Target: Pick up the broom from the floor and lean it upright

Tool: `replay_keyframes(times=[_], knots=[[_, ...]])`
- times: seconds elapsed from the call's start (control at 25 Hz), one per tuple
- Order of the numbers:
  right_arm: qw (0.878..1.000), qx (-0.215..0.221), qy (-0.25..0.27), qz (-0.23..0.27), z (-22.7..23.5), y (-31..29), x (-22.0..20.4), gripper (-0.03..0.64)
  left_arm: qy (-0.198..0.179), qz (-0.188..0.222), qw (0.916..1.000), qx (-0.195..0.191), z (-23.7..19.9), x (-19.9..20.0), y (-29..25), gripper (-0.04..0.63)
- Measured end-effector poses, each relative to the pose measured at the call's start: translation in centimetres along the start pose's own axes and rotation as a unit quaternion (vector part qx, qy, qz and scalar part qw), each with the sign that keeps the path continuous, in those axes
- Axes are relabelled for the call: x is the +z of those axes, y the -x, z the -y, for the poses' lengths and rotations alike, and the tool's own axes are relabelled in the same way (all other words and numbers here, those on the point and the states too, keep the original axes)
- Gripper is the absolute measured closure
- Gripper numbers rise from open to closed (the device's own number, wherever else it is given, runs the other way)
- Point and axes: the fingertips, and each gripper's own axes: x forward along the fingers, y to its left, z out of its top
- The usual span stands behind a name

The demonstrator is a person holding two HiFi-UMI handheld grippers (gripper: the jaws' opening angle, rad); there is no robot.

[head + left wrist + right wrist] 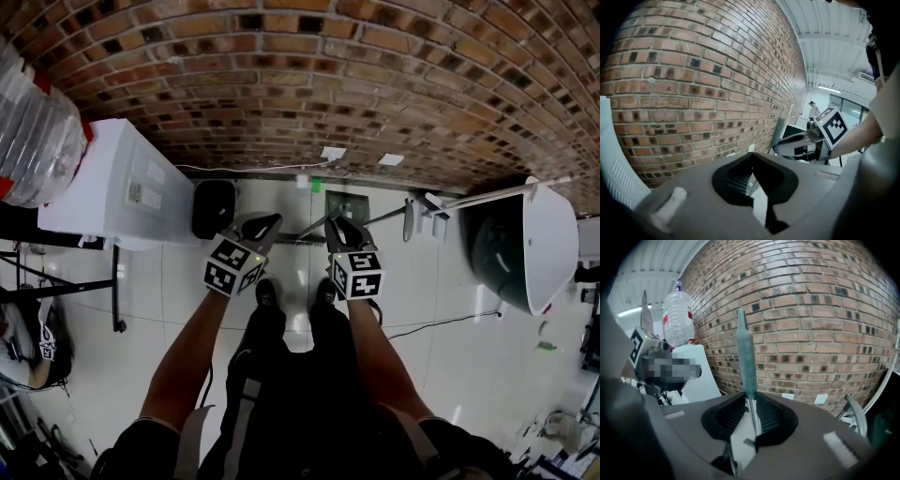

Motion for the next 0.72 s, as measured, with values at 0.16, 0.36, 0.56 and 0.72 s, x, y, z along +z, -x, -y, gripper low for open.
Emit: replay_keyframes(times=[0.16,0.36,0.56,0.72], knots=[[1.000,-0.016,-0.020,-0.004,1.1,-3.4,0.0,0.536,0.008,-0.001,0.9999,0.009,-2.0,-0.4,-1.3,0.595],[0.999,-0.027,-0.031,0.005,2.4,-7.9,1.9,0.537,0.022,0.005,0.9996,0.015,-4.1,-0.7,-2.6,0.595],[0.999,-0.033,-0.035,0.008,3.1,-12.1,3.8,0.536,0.032,0.015,0.9991,0.025,-6.1,-0.5,-3.2,0.595],[0.998,-0.049,-0.039,0.017,4.2,-15.1,5.3,0.535,0.030,0.024,0.9988,0.032,-7.8,0.1,-3.5,0.595]])
